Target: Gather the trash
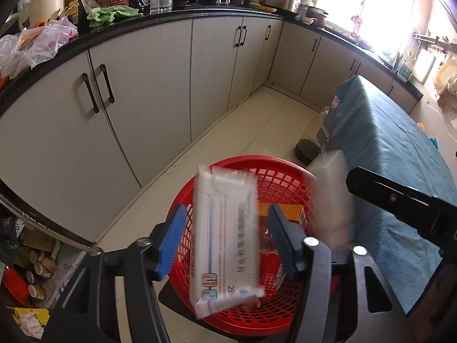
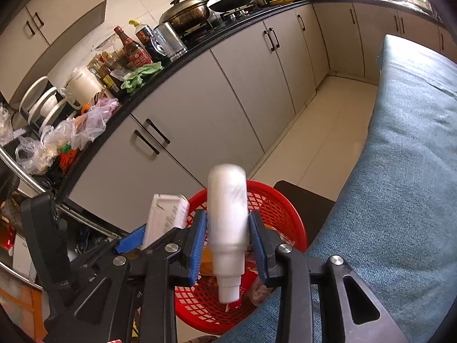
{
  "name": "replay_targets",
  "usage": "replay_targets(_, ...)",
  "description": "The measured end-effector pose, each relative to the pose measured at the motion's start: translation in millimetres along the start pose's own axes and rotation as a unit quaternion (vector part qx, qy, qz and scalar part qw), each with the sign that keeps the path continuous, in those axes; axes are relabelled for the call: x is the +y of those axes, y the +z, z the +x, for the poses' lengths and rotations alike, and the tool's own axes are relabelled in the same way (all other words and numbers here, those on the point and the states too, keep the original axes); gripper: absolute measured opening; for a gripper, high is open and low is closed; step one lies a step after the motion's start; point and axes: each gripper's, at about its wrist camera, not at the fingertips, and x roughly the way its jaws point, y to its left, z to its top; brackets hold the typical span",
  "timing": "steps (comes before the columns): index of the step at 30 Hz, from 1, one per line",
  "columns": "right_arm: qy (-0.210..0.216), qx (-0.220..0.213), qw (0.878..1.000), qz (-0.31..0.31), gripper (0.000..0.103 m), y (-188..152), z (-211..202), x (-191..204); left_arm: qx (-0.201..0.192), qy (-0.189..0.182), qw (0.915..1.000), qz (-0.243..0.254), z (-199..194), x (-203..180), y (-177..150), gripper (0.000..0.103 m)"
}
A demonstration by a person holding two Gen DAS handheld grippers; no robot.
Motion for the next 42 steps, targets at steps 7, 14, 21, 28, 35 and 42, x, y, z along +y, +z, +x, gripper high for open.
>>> replay_targets(7,0.001,-0.009,1.000,-0.004,0.038,-2,-11,4,-0.009,-0.005,0.9999,0.001,-12,-4,-3,0.071)
replay_targets(14,-0.006,-0.021,1.000,-0.012,0.039,-8,-26,9,-0.020,0.002,0.9998,0.006,-27,-9,-10,0.076)
replay_targets(21,-0.014,-0.030,0.999,-0.011,0.039,-16,-44,8,-0.031,0.010,0.9995,0.005,-47,-13,-21,0.077)
replay_targets(28,-0.029,-0.041,0.998,-0.023,0.040,-30,-67,13,-0.062,0.025,0.9977,0.004,-78,-9,-32,0.081)
replay_targets(35,-0.039,-0.054,0.997,-0.040,0.042,-52,-90,31,-0.111,0.054,0.9922,0.016,-115,-6,-50,0.087)
replay_targets(42,-0.068,-0.078,0.992,-0.070,0.046,-79,-116,54,-0.191,0.099,0.9762,0.031,-157,-2,-69,0.099)
